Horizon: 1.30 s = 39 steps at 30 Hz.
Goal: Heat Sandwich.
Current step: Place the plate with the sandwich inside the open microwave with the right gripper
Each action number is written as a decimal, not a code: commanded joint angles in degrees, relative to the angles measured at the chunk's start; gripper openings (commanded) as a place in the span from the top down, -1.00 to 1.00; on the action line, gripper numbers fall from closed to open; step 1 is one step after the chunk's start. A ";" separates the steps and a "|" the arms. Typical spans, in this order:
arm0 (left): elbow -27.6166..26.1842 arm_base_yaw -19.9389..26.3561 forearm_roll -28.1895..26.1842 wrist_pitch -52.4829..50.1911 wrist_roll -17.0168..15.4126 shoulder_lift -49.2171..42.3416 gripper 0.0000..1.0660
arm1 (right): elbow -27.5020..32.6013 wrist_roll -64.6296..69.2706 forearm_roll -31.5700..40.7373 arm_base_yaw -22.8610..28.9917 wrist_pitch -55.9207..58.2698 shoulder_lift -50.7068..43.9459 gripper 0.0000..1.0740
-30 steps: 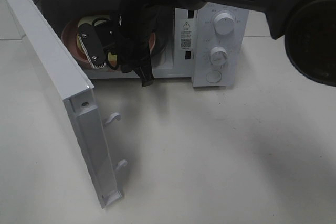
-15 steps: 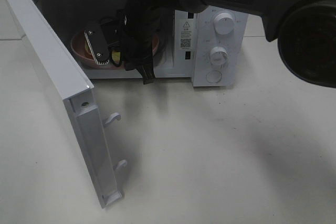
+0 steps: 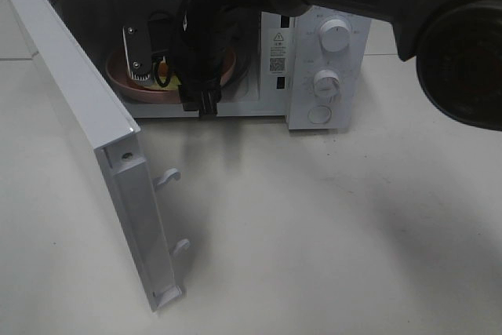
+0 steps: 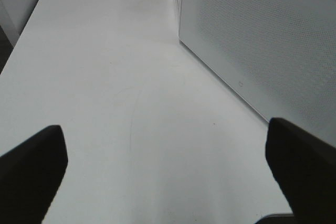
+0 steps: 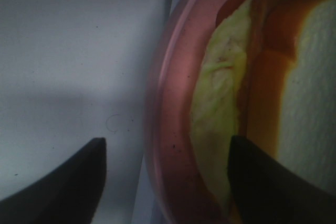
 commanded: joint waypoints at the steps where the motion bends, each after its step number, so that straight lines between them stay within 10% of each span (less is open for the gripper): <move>1: 0.11 -0.06 0.11 0.00 -0.11 -0.92 -0.83 | 1.78 2.35 0.46 0.00 -0.69 -1.55 -0.41; 39: 0.11 -0.06 0.11 0.00 -0.11 -0.92 -0.83 | 37.47 5.33 -0.69 0.00 -13.87 -26.18 -0.42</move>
